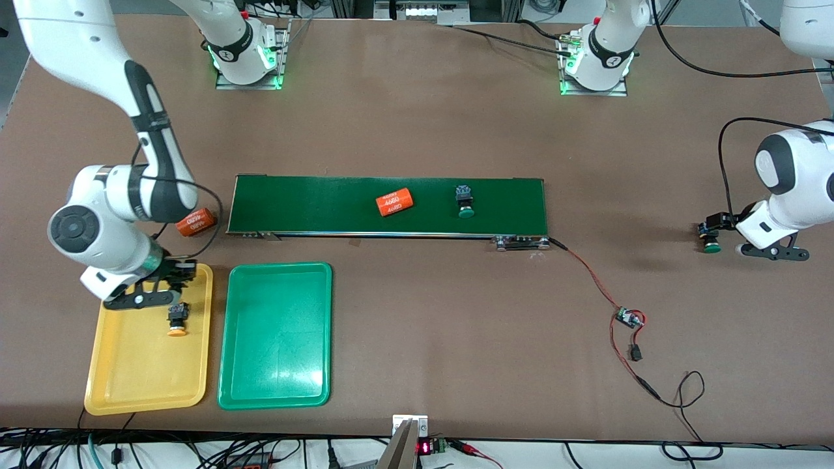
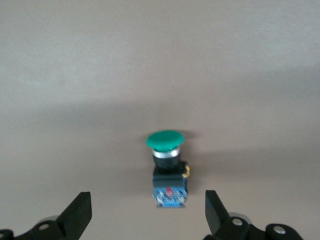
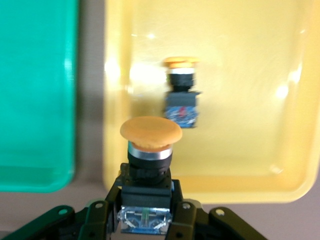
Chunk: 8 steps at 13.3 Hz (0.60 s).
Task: Sort buttons by color to trays
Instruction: 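Place the yellow button in the yellow tray while the left gripper carries green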
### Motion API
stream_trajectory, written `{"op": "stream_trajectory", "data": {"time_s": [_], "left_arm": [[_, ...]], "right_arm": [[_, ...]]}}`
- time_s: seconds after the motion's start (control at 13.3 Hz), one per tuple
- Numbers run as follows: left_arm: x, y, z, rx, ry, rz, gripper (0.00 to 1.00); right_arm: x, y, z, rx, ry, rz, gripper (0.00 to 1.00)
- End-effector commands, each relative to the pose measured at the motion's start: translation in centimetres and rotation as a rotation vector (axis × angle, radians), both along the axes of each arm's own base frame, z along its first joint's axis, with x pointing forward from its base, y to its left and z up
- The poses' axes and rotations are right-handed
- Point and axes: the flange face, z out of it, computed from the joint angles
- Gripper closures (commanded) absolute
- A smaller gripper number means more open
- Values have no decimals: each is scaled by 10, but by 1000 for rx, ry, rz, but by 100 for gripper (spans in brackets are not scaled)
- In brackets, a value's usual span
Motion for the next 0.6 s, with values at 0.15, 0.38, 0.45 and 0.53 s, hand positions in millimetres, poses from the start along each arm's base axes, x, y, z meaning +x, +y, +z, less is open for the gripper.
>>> {"op": "stream_trajectory", "data": {"time_s": [0.15, 0.38, 0.45, 0.53], "left_arm": [[-24, -3, -36, -35, -62, 34, 0], [-26, -2, -51, -37, -60, 37, 1], [-28, 2, -53, -36, -59, 44, 8], [-28, 2, -54, -38, -54, 34, 17]], "right_arm": [[40, -57, -18, -26, -35, 135, 100], [49, -78, -29, -27, -39, 169, 100], [51, -85, -34, -23, -40, 179, 100], [50, -86, -41, -10, -42, 187, 100]]}}
